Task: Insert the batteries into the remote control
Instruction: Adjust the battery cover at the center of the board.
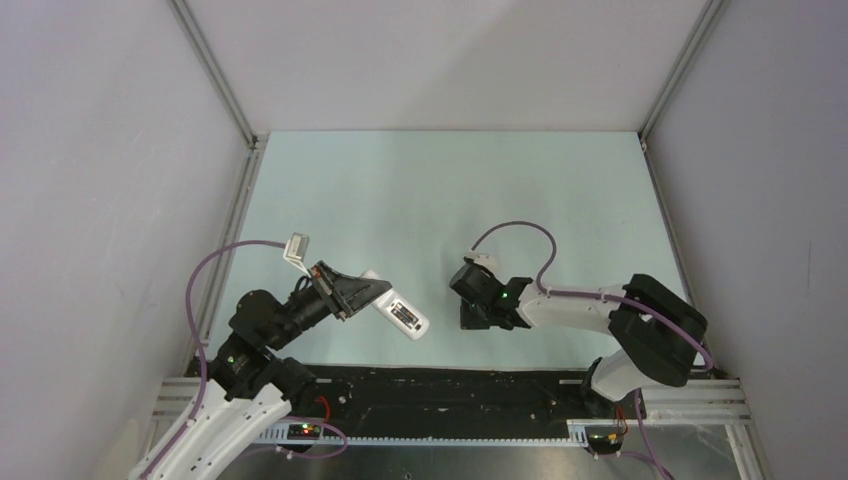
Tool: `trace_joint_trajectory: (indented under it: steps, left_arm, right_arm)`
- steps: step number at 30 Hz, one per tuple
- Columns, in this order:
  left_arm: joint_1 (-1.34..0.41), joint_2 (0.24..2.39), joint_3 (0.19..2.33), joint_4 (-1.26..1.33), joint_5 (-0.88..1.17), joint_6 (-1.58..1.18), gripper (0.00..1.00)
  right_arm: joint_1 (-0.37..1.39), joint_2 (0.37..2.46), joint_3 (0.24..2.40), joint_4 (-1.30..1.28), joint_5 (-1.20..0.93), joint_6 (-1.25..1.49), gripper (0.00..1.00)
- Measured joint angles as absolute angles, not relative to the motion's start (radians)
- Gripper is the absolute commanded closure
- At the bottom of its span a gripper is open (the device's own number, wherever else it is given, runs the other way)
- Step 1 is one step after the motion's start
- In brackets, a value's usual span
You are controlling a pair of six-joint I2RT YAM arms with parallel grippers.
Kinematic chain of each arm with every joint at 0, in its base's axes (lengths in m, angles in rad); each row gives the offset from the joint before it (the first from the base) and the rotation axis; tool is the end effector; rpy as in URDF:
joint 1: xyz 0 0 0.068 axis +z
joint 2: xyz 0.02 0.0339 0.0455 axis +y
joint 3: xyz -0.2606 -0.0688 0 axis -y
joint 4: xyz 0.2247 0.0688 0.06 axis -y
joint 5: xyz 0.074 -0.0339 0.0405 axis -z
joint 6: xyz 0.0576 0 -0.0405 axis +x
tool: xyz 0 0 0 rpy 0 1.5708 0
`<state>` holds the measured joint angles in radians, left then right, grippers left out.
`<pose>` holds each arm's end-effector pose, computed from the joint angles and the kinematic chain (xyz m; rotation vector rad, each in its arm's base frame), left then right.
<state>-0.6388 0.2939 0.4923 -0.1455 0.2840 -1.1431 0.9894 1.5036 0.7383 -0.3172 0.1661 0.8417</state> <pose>0.0772 -0.0774 0.2989 -0.1804 1.7534 -1.5858 0.1549 0.2183 0.1456 -0.1427 2.6846 0.3946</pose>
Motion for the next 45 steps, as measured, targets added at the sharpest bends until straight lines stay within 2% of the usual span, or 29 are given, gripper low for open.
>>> trace_joint_trajectory:
  steps: [15, 27, 32, 39, 45]
  left_arm:
    - [-0.639, 0.294, 0.492, -0.146, 0.284, -1.143, 0.98]
    - [-0.639, 0.301, 0.497, -0.146, 0.284, -1.143, 0.99]
    - [-0.639, 0.3, 0.5, -0.145, 0.283, -1.143, 0.98]
    - [-0.639, 0.3, 0.5, -0.145, 0.283, -1.143, 0.98]
    - [-0.639, 0.3, 0.5, -0.145, 0.284, -1.143, 0.99]
  right_arm:
    - [0.91, 1.603, 0.822, -0.257, 0.195, 0.834, 1.0]
    - [0.86, 1.666, 0.901, -0.268, 0.213, 0.72, 1.0]
    - [0.879, 1.642, 0.894, -0.289, 0.231, 0.648, 1.0]
    - [0.989, 1.506, 0.891, -0.324, 0.276, 0.594, 1.0]
    - [0.93, 1.502, 0.89, -0.405, 0.331, 0.619, 1.0]
